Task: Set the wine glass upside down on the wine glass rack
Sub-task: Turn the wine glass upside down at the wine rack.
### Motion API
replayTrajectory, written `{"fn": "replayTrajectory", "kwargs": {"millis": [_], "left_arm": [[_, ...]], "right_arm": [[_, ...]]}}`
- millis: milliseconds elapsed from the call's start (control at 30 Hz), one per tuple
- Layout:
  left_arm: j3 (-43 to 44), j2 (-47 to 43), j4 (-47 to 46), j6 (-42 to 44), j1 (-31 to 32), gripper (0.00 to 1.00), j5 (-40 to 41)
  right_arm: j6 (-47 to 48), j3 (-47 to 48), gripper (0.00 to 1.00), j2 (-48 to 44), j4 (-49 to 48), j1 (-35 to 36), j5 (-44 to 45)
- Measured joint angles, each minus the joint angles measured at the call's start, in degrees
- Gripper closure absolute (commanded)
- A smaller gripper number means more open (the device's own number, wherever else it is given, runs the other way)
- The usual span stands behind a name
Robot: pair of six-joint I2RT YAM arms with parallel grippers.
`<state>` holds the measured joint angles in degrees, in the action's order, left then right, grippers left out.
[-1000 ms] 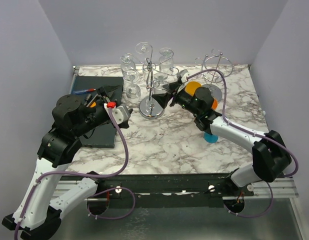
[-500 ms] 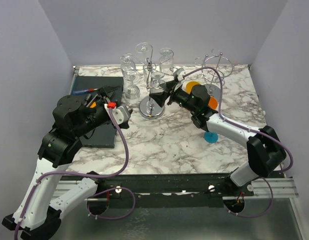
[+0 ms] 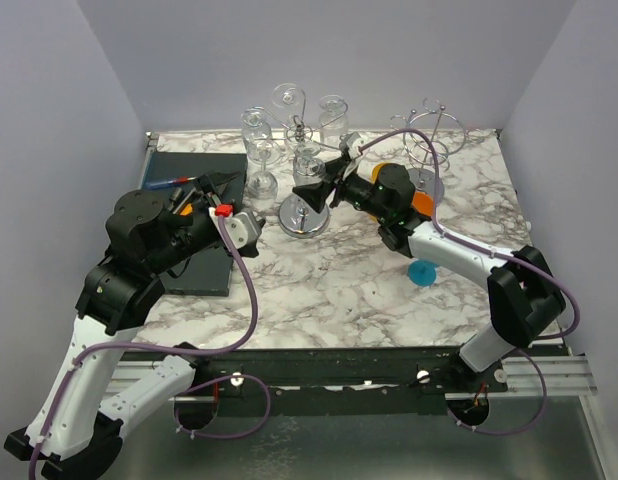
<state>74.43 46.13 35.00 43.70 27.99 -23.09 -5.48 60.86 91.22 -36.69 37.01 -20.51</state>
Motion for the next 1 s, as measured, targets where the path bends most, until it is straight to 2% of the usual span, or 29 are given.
{"fn": "replayTrajectory", "kwargs": {"millis": [600,1000], "left_arm": [[0.0,0.4,0.0,0.0,0.0,0.05,0.0],[0.0,0.5,0.0,-0.2,0.0,0.05,0.0]], "right_arm": [[2.6,1.0,0.69,0.9,1.5,1.0,-2.8],[3.0,0.4,0.72,0.8,-1.6,2.1,-2.7]]}}
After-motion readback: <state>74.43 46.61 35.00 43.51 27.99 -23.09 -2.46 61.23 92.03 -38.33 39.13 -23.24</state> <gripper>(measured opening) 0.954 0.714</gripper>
